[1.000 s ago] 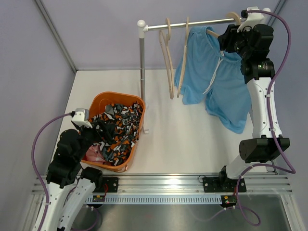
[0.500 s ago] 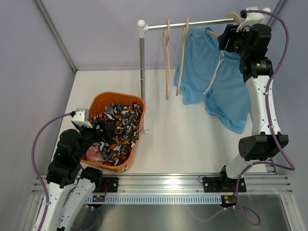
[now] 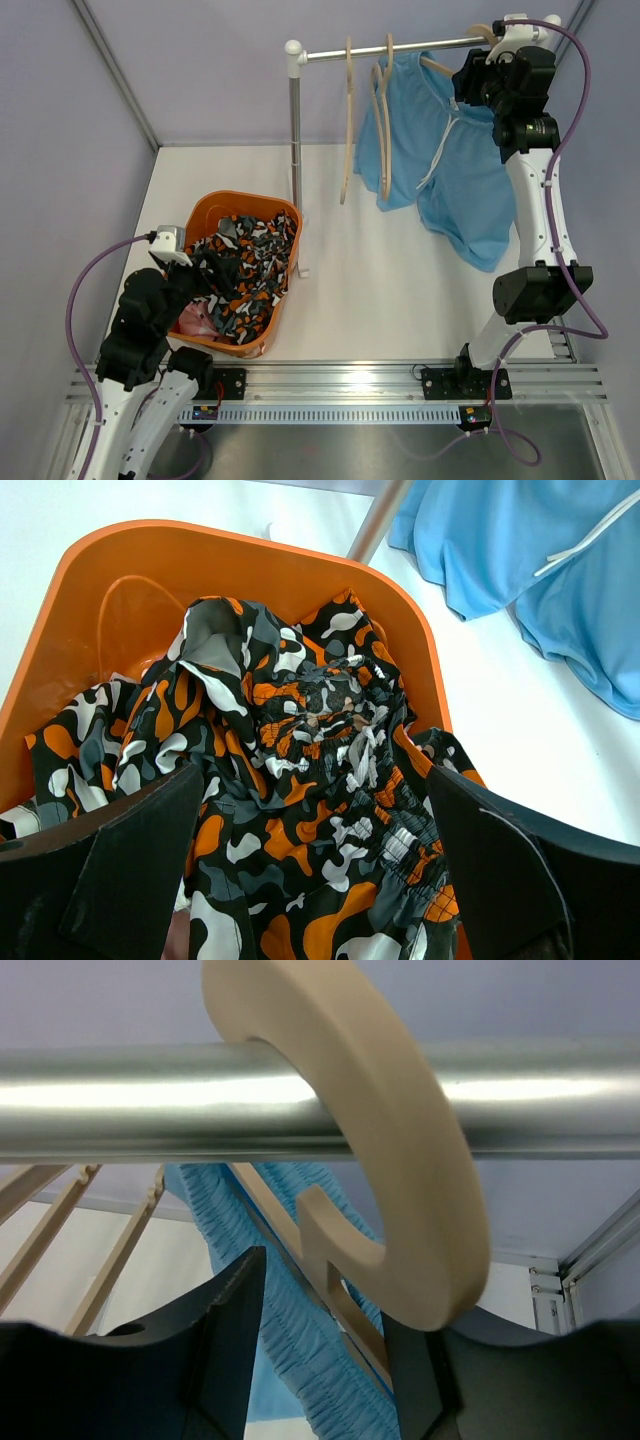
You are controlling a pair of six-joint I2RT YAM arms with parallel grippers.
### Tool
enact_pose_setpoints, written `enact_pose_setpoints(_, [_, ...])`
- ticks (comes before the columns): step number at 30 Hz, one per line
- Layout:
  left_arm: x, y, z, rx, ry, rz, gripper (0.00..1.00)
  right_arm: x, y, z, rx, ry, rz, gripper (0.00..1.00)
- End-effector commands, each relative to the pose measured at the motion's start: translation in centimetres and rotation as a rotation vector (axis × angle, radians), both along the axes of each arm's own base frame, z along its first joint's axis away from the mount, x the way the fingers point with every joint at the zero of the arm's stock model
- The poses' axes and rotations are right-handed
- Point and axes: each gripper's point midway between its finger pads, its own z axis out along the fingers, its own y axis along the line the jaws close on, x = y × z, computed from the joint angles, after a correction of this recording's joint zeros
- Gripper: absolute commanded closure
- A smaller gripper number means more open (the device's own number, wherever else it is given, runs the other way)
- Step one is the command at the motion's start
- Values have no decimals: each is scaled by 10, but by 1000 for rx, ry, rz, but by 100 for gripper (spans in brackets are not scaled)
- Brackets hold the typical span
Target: Remove the shorts from the hanger
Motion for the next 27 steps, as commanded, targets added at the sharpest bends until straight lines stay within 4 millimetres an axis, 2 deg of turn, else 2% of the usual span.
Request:
enact_pose_setpoints(1, [1,-5,6,2,-33,-34,1,0,6,-4,7,24,31,48])
enact_pose_setpoints(3, [2,-5,6,2,-30,-34,1,-2,7,-6,9,32,36,56])
enact_pose_setpoints(9, [2,-5,5,3,-29,-34,1,-13,13,1,18,21,70,62])
enact_pose_setpoints(20, [2,-5,6,2,-30,-34,1,-23,30,-1,41,26,162,60])
enact_pose_setpoints(27, [2,-5,5,1,-30,-33,1,-22,25,-5,31,32,137,60])
